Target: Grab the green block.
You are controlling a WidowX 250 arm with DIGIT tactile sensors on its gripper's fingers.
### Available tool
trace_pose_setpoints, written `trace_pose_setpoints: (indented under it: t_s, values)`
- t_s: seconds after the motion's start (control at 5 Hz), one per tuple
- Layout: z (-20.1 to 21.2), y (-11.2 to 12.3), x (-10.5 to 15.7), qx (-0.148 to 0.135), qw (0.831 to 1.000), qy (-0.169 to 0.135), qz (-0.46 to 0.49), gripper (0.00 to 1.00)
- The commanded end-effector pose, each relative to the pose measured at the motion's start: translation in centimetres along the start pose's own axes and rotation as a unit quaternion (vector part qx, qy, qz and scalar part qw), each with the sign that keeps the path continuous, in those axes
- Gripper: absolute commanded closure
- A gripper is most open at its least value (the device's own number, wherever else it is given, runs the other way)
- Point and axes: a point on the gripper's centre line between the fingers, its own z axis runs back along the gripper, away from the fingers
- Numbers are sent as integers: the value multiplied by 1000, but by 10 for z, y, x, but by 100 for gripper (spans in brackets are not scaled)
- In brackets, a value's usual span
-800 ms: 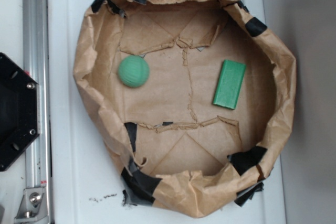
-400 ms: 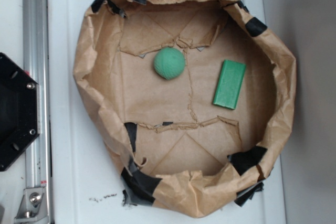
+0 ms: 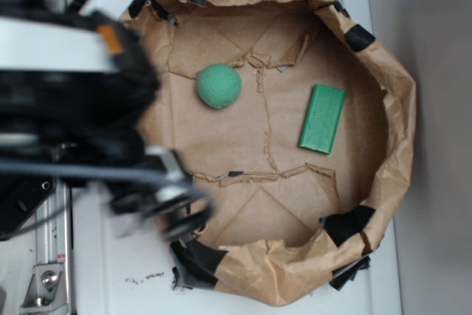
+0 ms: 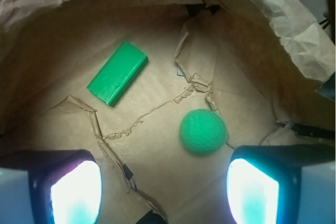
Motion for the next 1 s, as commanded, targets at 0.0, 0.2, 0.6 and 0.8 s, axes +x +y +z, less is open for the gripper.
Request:
trace_pose_setpoints:
  t_s: [0.0, 0.2, 0.6, 0.8]
  values:
    - [-43, 7, 30, 40, 996, 29, 68, 0]
    - [-43, 7, 30, 40, 996, 29, 68, 0]
    - [-99, 2, 51, 24, 998, 3, 58, 0]
    - [-122, -11, 72, 9, 999, -27, 36, 0]
